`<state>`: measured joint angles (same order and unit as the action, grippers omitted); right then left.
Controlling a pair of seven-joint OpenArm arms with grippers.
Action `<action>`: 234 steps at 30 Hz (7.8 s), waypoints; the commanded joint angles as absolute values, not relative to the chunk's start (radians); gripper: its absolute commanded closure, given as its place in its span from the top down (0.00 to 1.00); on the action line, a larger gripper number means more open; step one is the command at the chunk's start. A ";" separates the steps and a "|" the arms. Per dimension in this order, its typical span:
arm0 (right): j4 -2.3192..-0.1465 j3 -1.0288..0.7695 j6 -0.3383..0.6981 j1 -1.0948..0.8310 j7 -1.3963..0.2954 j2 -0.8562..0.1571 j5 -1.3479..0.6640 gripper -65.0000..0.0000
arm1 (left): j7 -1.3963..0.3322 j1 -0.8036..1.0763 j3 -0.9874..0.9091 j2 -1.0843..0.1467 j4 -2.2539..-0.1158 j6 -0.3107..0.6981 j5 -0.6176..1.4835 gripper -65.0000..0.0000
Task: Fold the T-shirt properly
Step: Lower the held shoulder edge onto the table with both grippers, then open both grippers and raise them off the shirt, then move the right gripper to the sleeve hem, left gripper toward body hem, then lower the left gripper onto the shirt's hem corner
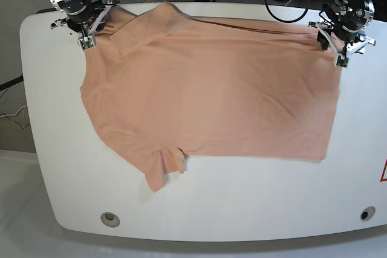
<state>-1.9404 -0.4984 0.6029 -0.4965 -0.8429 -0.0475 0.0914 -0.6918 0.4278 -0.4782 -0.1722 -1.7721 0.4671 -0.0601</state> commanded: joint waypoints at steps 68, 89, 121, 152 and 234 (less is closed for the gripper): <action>-1.311 -0.503 0.599 0.349 -0.811 -0.239 -0.047 0.76 | -0.539 -0.183 -0.394 -0.320 -1.354 0.453 -0.150 0.85; -0.932 -0.503 0.599 0.424 -0.656 -0.262 -0.045 0.75 | -0.541 -0.239 -0.334 -0.335 -1.345 0.453 -0.153 0.85; -1.030 -0.381 0.547 0.360 -0.682 -0.168 -0.047 0.68 | -0.539 -0.260 -0.332 -0.331 -1.323 0.452 -0.153 0.85; -1.027 -0.381 0.547 0.357 -0.682 -0.183 -0.047 0.00 | -0.438 -0.266 -0.337 -0.297 -1.181 0.455 -0.116 0.85; -1.029 -0.380 0.552 0.354 -0.704 -0.186 -0.047 0.00 | -0.331 -0.456 -0.255 -0.246 -0.745 0.455 0.223 0.38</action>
<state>-1.0222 -0.3794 0.5503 0.3454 -0.6651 -0.1768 -0.0616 -0.3511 -0.4343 -0.2535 -0.2367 -0.7284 0.4488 0.2138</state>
